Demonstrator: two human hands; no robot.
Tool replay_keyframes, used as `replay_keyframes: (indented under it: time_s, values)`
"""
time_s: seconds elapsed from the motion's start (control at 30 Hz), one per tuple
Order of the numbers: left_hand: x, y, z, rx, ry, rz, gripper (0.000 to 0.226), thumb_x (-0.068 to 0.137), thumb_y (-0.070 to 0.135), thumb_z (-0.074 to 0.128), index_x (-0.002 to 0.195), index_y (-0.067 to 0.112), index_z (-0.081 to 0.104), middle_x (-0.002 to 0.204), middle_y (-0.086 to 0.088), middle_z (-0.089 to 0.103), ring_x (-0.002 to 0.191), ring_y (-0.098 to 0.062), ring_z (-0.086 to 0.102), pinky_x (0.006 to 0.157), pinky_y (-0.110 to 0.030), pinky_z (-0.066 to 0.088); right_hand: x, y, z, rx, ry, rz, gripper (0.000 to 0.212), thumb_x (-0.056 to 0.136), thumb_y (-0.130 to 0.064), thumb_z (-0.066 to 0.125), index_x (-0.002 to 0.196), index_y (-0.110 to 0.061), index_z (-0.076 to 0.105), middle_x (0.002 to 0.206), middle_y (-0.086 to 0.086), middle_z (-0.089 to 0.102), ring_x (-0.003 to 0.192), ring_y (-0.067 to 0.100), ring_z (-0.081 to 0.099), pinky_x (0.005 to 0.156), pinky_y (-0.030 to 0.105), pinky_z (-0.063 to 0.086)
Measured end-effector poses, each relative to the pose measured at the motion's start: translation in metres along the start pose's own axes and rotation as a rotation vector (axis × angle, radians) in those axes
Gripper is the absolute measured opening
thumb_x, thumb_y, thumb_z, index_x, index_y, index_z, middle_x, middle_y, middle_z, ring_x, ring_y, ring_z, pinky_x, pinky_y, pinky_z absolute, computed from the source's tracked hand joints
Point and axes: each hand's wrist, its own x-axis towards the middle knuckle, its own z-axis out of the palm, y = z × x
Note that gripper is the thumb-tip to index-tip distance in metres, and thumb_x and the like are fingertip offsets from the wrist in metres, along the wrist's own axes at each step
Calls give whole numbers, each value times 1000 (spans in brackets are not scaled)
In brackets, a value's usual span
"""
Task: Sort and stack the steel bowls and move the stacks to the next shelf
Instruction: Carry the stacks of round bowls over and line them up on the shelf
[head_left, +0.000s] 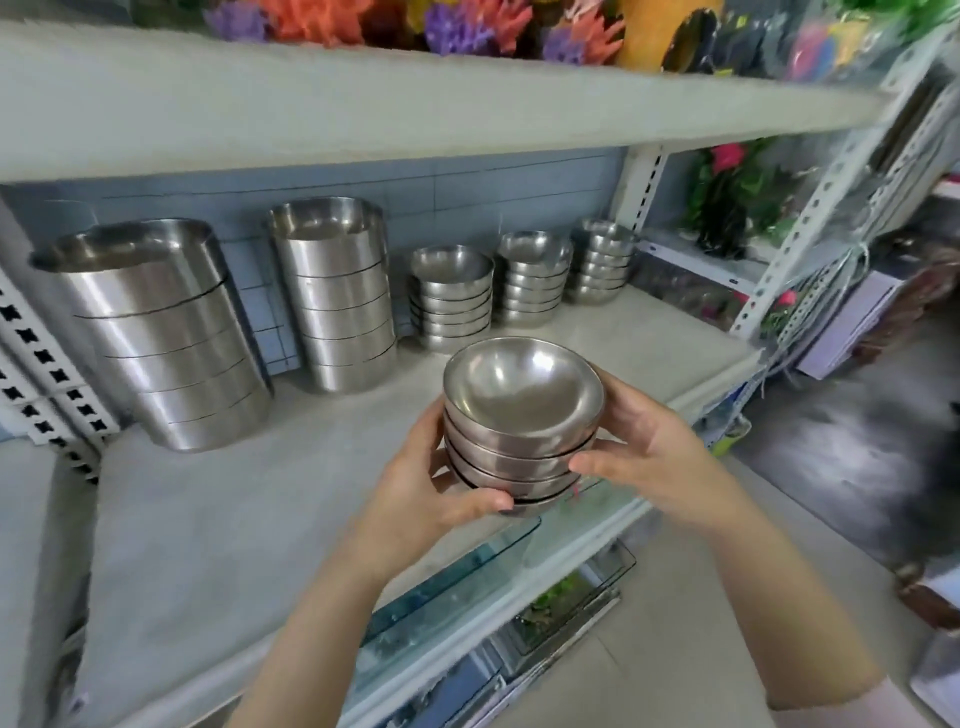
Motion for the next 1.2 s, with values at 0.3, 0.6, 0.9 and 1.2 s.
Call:
replay_keyframes:
  time_s: [0.3, 0.6, 0.9, 1.2]
  values:
    - [108, -19, 74, -11, -53, -66, 113, 55, 27, 94, 147, 33, 29, 131, 15, 58, 120, -9, 58, 107, -39, 44, 54, 48, -113, 25, 15, 17, 83, 66, -13, 82, 140, -24, 46, 136, -15, 62, 128, 8, 56, 94, 19, 49]
    - [231, -52, 173, 24, 103, -102, 93, 54, 36, 93, 133, 36, 43, 121, 13, 65, 114, -13, 63, 100, -34, 48, 153, 103, -255, 3, -161, 37, 83, 63, -4, 79, 134, -33, 47, 126, -25, 65, 122, -3, 57, 89, 14, 50]
    - [328, -66, 246, 110, 245, -155, 81, 61, 23, 85, 125, 38, 38, 126, 15, 57, 113, 6, 58, 90, -12, 46, 247, 152, -360, 3, -339, 88, 78, 58, -19, 82, 123, -43, 48, 130, -25, 56, 122, -11, 53, 95, 12, 47]
    - [358, -83, 269, 202, 373, -153, 112, 61, 47, 89, 147, 21, 22, 144, 3, 48, 137, -15, 43, 113, -50, 35, 292, 178, -388, 129, -466, 79, 74, 62, -11, 78, 125, -36, 48, 125, -24, 62, 119, -12, 55, 94, 8, 45]
